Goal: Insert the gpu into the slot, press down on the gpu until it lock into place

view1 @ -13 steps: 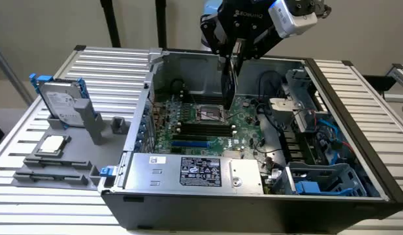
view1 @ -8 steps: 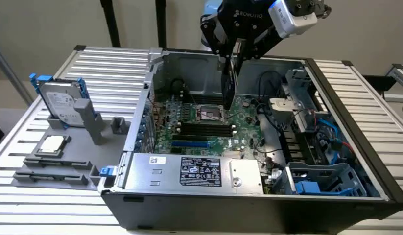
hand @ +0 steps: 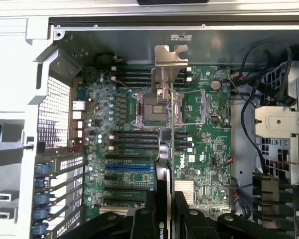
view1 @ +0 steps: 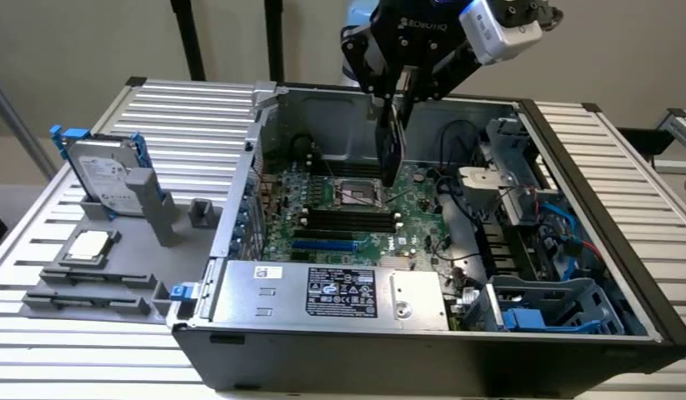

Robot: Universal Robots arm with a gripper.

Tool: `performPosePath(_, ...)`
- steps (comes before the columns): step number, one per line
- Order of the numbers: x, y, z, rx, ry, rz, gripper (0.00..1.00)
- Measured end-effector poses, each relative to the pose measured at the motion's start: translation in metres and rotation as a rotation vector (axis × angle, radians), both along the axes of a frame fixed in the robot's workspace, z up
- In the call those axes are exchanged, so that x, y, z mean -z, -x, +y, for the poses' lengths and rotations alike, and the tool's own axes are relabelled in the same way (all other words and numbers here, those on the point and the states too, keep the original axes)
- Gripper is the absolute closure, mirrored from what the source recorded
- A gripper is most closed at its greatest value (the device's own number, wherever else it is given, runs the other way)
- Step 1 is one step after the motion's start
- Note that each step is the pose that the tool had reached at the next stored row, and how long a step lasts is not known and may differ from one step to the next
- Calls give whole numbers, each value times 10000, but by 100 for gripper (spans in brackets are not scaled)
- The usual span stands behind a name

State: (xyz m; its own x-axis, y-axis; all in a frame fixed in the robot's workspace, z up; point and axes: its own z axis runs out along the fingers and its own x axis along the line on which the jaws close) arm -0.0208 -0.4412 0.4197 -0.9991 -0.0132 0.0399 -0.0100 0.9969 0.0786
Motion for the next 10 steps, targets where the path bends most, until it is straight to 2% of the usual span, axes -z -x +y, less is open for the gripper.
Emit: performPosePath(10,2,0,0,-1826,3,-8,74)
